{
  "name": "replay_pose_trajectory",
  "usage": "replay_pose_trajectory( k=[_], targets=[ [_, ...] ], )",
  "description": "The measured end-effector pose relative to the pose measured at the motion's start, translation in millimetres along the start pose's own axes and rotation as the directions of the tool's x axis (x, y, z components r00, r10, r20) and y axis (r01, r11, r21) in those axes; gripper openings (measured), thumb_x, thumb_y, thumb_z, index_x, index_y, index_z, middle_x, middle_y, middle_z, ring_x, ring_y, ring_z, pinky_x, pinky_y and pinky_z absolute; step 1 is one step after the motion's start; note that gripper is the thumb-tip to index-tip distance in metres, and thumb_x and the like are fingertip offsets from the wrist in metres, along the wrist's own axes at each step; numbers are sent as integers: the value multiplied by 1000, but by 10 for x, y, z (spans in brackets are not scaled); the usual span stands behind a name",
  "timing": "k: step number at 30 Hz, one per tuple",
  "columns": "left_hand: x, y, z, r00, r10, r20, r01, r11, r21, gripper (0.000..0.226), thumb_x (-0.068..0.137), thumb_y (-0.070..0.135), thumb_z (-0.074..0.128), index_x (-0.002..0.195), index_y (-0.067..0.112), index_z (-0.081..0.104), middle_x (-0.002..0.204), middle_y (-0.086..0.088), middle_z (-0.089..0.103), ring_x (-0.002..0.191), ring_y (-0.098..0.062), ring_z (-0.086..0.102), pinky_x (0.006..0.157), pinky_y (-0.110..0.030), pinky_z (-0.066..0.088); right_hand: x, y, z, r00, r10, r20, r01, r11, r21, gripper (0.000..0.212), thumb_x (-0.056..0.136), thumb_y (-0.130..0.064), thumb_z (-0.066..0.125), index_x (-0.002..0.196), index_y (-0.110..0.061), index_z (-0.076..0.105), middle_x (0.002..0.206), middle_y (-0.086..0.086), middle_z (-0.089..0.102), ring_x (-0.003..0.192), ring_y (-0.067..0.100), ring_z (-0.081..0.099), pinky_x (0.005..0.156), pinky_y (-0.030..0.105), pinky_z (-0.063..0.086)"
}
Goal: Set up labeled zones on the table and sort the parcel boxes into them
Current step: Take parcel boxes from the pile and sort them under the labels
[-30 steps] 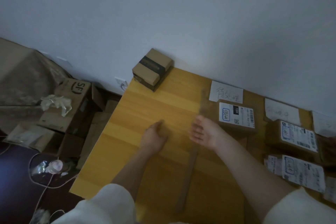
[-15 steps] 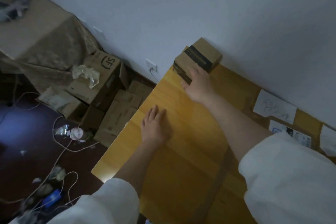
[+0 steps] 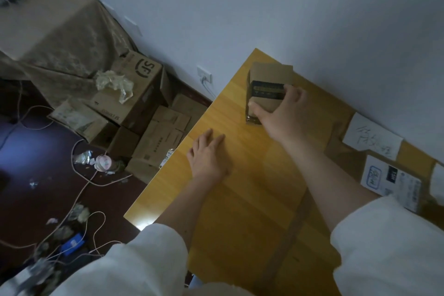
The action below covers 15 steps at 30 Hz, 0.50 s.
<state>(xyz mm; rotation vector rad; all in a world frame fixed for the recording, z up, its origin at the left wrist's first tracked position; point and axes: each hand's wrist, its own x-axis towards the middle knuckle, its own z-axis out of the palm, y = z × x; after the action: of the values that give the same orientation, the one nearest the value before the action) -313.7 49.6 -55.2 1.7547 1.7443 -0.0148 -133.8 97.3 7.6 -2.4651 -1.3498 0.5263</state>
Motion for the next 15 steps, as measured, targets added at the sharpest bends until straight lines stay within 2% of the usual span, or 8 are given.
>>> replay_pose_trajectory(
  k=[3, 7, 10, 15],
  targets=[
    [-2, 8, -12, 1000, -4, 6, 4, 1000, 5, 97, 65, 30, 85, 145, 40, 32, 156, 6, 14, 145, -21, 8, 117, -46, 11, 41, -124, 87, 991, 84, 108, -79, 996, -48, 115, 65, -77, 63, 152, -21, 12, 160, 12, 7, 144, 34, 19, 111, 52, 34],
    [-2, 18, -17, 1000, -8, 5, 8, 1000, 0, 96, 65, 29, 84, 145, 40, 32, 155, 6, 14, 145, -21, 8, 117, -47, 11, 21, -99, 136, 984, 133, 119, -124, 989, -86, 113, 67, -65, 73, 152, -25, 10, 160, 18, 1, 144, 39, 15, 113, 54, 29],
    [-1, -2, -14, 1000, -5, 12, 5, 1000, 4, 96, 65, 29, 84, 145, 40, 32, 155, 6, 15, 145, -21, 8, 117, -46, 11, -61, 13, 97, 986, 117, 123, -112, 993, -45, 113, 64, -61, 76, 151, -27, 11, 159, 18, 8, 143, 38, 17, 113, 53, 27],
    [-49, -39, -4, 1000, 15, 15, -15, 1000, -3, 90, 69, 29, 82, 144, 38, 35, 158, 7, 14, 146, -21, 8, 118, -47, 11, -293, 247, -31, 995, 76, 63, -80, 995, 64, 115, 55, -64, 75, 149, -28, 18, 151, 9, 25, 135, 30, 31, 107, 53, 36]
  ],
)
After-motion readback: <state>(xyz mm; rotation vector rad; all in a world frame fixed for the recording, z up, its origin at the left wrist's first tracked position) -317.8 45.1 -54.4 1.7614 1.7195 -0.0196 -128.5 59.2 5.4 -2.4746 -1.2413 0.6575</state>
